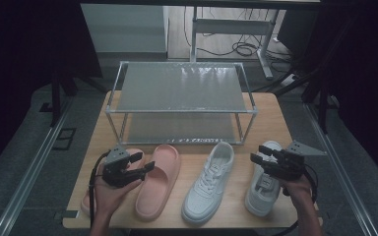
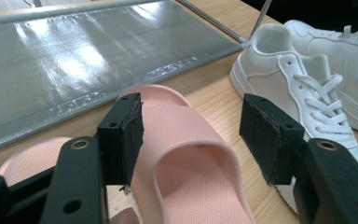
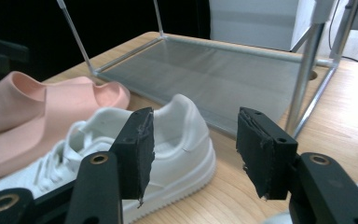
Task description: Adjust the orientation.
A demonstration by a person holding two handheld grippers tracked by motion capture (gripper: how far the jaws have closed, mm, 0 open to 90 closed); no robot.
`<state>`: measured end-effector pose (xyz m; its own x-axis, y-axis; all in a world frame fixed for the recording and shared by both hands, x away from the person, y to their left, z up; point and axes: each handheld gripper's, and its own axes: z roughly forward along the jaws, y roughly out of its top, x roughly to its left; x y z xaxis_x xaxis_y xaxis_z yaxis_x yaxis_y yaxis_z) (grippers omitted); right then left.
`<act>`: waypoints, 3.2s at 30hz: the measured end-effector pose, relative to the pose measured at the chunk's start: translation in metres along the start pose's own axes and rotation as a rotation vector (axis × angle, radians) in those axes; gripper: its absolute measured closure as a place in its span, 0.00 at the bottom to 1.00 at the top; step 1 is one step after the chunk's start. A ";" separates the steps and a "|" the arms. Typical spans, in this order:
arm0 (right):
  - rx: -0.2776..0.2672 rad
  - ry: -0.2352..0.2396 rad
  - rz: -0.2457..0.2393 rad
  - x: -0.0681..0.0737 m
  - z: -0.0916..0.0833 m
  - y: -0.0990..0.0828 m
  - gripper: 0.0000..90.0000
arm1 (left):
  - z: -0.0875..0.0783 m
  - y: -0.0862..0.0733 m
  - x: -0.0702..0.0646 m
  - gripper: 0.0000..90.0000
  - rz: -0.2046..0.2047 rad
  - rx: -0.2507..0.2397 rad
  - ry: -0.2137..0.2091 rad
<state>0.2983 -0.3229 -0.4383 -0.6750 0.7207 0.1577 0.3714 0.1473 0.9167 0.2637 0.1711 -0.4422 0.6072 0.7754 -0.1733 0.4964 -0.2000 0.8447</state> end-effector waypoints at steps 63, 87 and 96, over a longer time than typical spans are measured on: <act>0.142 -0.058 0.012 0.019 0.005 -0.020 0.50 | -0.039 -0.109 0.013 1.00 -0.054 0.257 0.145; 0.089 -0.061 -0.007 0.027 -0.009 -0.015 0.51 | -0.055 -0.108 0.070 1.00 -0.152 0.215 0.179; 0.073 -0.081 -0.007 0.026 -0.012 -0.015 0.51 | -0.051 -0.102 0.095 1.00 -0.186 0.202 0.193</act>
<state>0.2678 -0.3141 -0.4435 -0.6252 0.7715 0.1183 0.4140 0.1993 0.8882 0.2390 0.2956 -0.5187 0.3757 0.9049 -0.1999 0.7122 -0.1439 0.6871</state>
